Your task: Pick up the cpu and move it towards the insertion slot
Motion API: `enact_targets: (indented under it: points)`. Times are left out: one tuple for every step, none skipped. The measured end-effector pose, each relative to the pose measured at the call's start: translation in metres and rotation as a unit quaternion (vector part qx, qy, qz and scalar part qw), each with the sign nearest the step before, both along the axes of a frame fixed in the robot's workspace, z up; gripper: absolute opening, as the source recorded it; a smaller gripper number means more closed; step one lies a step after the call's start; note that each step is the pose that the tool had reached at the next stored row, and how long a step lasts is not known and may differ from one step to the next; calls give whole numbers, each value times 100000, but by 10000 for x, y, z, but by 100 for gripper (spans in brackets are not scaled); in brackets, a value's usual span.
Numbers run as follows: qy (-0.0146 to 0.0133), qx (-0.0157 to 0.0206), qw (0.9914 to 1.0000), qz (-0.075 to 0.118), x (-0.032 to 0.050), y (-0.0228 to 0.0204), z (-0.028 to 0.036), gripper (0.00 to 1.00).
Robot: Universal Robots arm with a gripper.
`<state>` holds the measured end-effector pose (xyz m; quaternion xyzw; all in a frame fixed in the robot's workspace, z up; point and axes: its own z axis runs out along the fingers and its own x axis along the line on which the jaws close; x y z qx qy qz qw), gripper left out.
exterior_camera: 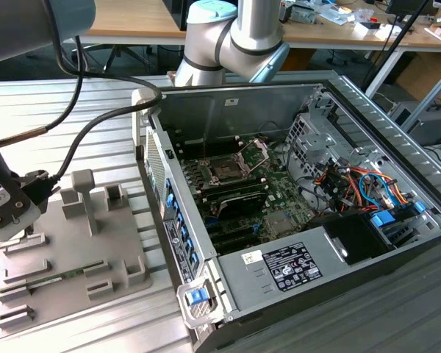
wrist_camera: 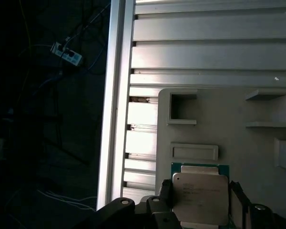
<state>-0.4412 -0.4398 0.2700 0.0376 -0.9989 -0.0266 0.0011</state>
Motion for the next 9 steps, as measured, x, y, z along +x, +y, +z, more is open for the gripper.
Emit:
enact_targets:
  points:
    - [-2, 1, 100000, -2, 0, 0, 4, 55]
    - [-4, 1, 100000, -1, 0, 0, 8, 55]
    - [-10, 7, 100000, 0, 0, 0, 11, 55]
    - [-8, 7, 100000, -1, 0, 0, 14, 55]
    - [0, 6, 100000, -1, 0, 0, 18, 55]
    - [-9, 10, 100000, -1, 0, 0, 22, 55]
    - [-8, 13, 100000, 0, 0, 0, 26, 55]
    - [-5, 12, 100000, -1, 0, 0, 28, 55]
    - [-3, 12, 100000, 1, 0, 0, 30, 55]
